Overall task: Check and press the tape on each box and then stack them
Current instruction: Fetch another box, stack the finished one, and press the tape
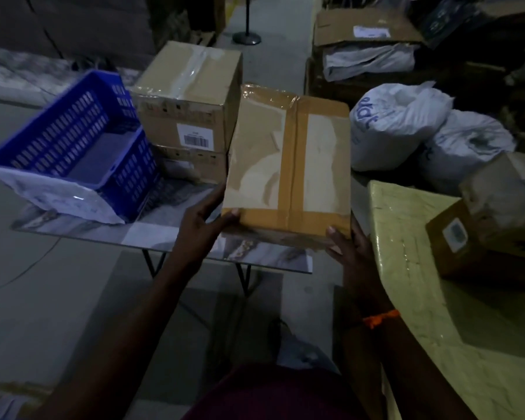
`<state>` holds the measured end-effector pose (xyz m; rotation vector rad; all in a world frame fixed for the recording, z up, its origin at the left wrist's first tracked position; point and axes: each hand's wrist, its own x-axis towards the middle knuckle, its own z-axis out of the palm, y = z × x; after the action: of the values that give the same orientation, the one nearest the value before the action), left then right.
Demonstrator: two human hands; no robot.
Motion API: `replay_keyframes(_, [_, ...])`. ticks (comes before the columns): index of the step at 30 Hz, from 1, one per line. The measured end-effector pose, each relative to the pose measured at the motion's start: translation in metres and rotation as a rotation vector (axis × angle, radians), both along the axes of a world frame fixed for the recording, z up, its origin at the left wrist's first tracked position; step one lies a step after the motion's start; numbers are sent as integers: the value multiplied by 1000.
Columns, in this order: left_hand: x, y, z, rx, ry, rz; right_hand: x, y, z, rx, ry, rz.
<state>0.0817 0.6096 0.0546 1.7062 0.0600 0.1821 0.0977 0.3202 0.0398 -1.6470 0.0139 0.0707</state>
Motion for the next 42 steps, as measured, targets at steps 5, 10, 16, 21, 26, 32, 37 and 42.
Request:
replay_keyframes(5, [51,-10,13,-54,-47,17,59,-8,10,33,1,-40])
replay_keyframes(10, [108,-25,31,-17,-67,49,128,-18,18,41,-49,-25])
replay_keyframes(16, [207,-13,45,318,-66,40,229,-18,23,59,-39,81])
replay_keyframes(21, [264,17,42,615,-26,146,292,0,9,-12,-44,220])
replay_keyframes(26, [282,23,22,777,-7,201,303,10,-16,-122,-61,313])
replay_keyframes(32, [293,25,11,1235,-220,240,315,23,-31,-228,-178,329])
replay_keyframes(37, [294,30,-1,1242,147,397,322,28,-37,-196,-173,260])
replay_keyframes(42, [287,43,0,1222,221,237,321,23,-53,-247,-186,281])
